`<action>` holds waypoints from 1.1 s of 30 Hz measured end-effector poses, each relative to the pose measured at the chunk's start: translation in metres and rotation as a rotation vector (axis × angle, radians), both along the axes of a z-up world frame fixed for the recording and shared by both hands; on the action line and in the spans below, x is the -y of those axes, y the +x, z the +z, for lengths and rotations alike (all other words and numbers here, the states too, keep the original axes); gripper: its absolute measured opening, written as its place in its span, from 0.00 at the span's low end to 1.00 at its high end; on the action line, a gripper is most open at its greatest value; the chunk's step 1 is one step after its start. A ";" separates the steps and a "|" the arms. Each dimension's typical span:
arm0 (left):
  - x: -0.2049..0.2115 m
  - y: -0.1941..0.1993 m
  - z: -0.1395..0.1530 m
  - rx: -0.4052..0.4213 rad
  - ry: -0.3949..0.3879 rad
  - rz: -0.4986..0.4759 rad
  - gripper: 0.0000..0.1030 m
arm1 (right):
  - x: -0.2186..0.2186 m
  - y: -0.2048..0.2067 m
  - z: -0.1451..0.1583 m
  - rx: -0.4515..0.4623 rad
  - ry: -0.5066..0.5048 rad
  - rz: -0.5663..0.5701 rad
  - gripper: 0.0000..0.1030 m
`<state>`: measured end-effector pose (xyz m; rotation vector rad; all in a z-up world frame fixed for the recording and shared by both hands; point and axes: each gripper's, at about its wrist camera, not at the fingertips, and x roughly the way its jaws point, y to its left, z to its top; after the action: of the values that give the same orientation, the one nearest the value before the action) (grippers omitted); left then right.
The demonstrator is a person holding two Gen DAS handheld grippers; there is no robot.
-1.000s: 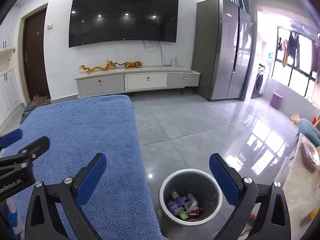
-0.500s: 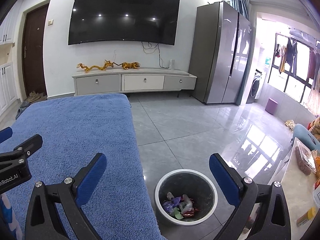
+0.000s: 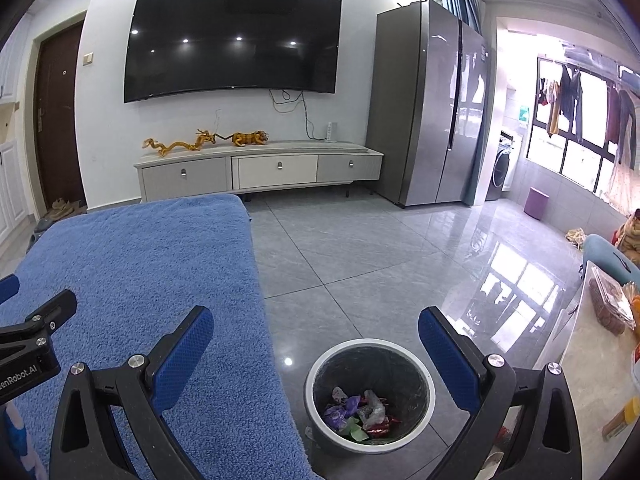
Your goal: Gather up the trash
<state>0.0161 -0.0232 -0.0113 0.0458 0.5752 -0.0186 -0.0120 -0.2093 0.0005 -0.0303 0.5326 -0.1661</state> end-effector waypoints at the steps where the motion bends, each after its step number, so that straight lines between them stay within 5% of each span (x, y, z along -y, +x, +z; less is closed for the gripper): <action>1: 0.001 0.000 0.000 -0.001 0.002 0.002 0.97 | 0.001 0.000 0.000 0.001 0.004 -0.004 1.00; 33: -0.005 0.005 -0.014 -0.016 -0.012 0.020 1.00 | 0.022 0.002 -0.005 0.023 0.078 -0.031 1.00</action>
<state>0.0214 -0.0185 -0.0249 0.0277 0.5913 -0.0029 -0.0097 -0.2311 -0.0048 0.0561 0.5160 -0.1755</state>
